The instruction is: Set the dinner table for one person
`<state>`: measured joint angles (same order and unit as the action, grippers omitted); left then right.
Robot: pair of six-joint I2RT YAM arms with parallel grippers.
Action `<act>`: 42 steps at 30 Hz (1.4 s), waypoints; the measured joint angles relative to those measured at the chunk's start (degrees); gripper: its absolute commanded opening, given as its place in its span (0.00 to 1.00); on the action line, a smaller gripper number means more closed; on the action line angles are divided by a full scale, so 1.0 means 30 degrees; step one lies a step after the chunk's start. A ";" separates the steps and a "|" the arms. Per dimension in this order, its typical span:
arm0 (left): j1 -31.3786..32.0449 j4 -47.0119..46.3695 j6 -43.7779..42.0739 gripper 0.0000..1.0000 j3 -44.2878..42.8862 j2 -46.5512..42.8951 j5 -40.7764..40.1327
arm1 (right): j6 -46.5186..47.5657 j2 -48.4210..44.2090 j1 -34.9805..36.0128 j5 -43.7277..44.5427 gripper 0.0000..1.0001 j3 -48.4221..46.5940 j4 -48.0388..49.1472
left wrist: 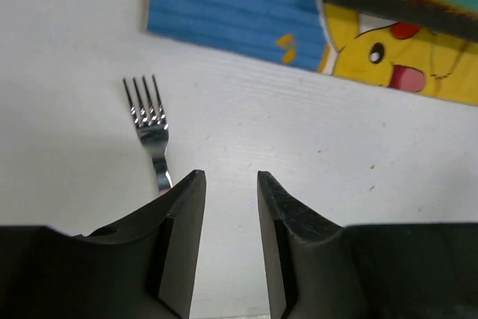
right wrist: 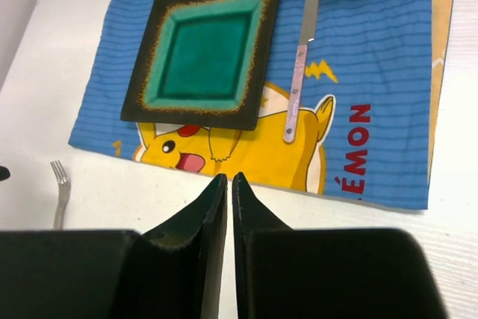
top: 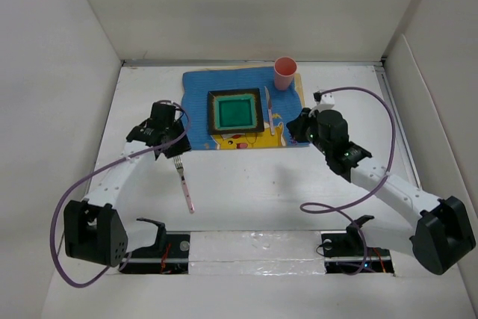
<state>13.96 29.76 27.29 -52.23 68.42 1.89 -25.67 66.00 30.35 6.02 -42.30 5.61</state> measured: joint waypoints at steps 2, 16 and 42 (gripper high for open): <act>-0.0153 0.1064 0.0204 0.42 -0.0146 0.0619 -0.0058 | -0.0022 0.0000 -0.0131 -0.0007 0.17 0.0058 0.0007; -0.0087 0.3854 0.1800 0.51 0.2069 0.2499 0.0291 | -0.0022 -0.0481 -0.0335 -0.0036 0.22 0.0058 0.0015; 0.0699 0.2739 0.3024 0.00 0.2426 0.5632 0.0393 | -0.0109 -0.3024 -0.2033 0.1770 0.27 0.0350 -0.0372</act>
<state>16.05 37.98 36.36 -44.95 85.32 3.07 -26.00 56.93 24.25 11.33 -41.25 4.49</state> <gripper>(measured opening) 0.121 0.262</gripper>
